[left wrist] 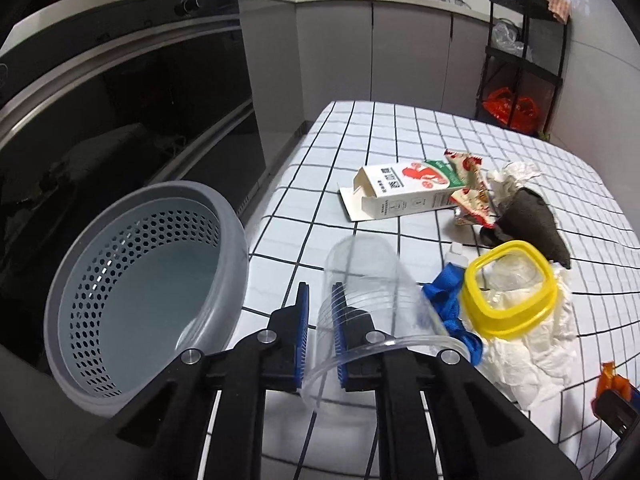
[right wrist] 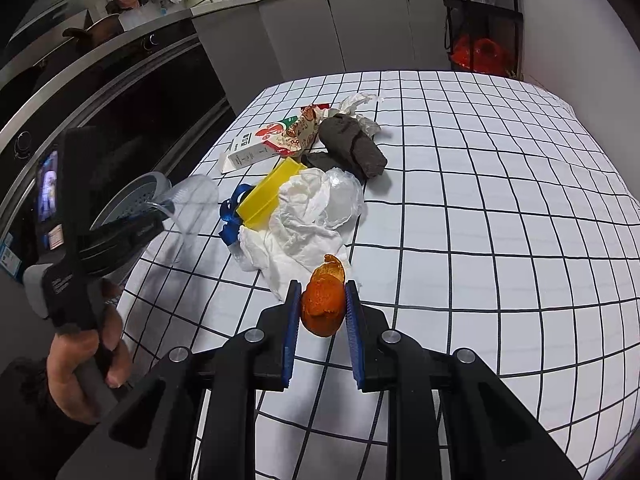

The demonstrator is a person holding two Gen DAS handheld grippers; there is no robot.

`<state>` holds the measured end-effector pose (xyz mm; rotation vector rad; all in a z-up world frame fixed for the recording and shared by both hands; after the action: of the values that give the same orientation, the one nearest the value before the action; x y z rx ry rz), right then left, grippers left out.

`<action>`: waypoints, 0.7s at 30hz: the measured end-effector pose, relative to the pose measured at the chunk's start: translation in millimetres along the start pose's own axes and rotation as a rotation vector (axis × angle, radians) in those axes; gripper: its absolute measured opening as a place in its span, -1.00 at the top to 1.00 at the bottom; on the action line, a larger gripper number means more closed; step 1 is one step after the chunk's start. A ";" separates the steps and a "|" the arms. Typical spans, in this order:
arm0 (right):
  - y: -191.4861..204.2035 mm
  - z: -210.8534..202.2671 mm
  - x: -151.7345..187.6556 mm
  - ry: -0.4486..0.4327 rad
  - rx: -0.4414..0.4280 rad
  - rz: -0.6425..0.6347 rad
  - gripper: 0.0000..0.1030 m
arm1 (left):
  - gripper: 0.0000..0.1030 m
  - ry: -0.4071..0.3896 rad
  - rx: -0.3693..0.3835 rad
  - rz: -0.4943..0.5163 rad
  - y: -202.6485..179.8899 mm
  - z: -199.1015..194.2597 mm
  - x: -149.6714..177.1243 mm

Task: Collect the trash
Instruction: 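Carry the orange peel and clear cup over the wastebasket and release both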

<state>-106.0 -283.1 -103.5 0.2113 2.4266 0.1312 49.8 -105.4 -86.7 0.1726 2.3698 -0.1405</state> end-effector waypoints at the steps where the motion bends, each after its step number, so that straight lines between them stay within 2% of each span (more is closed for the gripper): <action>1: 0.6 0.4 -0.4 -0.001 -0.004 -0.001 0.58 | 0.76 -0.008 -0.001 0.004 1.1 -5.6 -0.3; 6: 10.8 0.4 -4.3 0.001 -0.021 -0.014 0.58 | 0.76 -0.045 -0.002 0.008 21.0 -38.7 -9.6; 10: 34.3 -5.3 -16.8 -0.022 -0.023 -0.071 0.58 | 0.76 -0.058 -0.019 -0.011 47.0 -56.3 -20.8; 17: 94.8 -5.0 -55.1 -0.073 -0.100 -0.179 0.58 | 0.76 -0.095 -0.039 -0.054 95.5 -77.2 -44.5; 21: 134.5 8.3 -78.6 -0.095 -0.147 -0.246 0.59 | 0.76 -0.128 -0.090 -0.059 126.3 -81.3 -53.8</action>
<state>-25.9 -165.4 -39.7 -0.1439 2.3142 0.1835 53.9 26.9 2.6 0.0487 2.2497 -0.0707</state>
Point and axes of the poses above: each gripper's, at about its wrist camera, not at the fingertips, and z roughly the way its jaws point, y to its left, x to its underside, the point moved 2 cm from there along z, roughly the way its jaws point, and after that the axes turned 9 degrees about -z, right-handed, at the moved point
